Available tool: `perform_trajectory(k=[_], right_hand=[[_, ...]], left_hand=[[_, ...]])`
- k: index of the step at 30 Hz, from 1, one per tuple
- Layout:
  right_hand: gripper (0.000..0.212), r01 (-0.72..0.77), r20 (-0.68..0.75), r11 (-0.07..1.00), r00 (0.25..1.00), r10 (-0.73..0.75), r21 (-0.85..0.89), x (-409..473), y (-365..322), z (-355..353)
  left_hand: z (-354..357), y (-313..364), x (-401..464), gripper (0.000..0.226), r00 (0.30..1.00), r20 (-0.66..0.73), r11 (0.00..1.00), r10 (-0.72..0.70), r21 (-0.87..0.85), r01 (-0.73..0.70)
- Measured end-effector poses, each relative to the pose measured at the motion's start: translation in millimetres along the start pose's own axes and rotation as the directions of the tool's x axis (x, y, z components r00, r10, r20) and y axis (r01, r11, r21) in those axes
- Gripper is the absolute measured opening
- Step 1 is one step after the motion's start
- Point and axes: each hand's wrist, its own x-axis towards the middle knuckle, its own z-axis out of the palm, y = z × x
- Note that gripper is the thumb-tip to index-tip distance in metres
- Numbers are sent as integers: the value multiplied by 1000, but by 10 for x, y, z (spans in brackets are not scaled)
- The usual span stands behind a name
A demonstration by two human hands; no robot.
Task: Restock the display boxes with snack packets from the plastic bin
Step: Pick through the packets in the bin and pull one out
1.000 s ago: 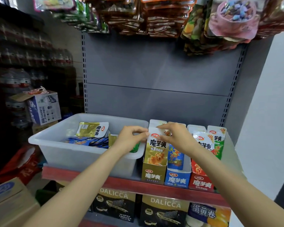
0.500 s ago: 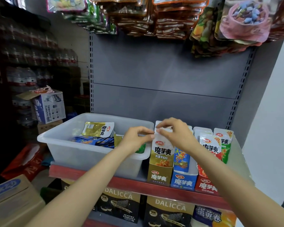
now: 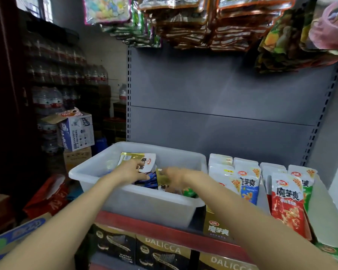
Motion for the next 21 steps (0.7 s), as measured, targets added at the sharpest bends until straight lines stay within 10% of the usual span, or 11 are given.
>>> perform_trajectory(k=[5, 10, 15, 21], right_hand=[[49, -26, 186, 996, 982, 41, -82, 209, 88, 55], [37, -13, 116, 998, 993, 20, -60, 301, 100, 37], [27, -24, -297, 999, 954, 37, 46, 293, 44, -78], [16, 312, -714, 860, 695, 83, 404, 26, 135, -261]], left_hand=[[-4, -66, 108, 64, 989, 140, 999, -50, 22, 47], [-4, -92, 150, 11, 994, 110, 998, 7, -60, -1], [-11, -104, 149, 22, 999, 38, 977, 22, -212, -13], [-42, 22, -14, 14, 957, -187, 883, 221, -379, -277]])
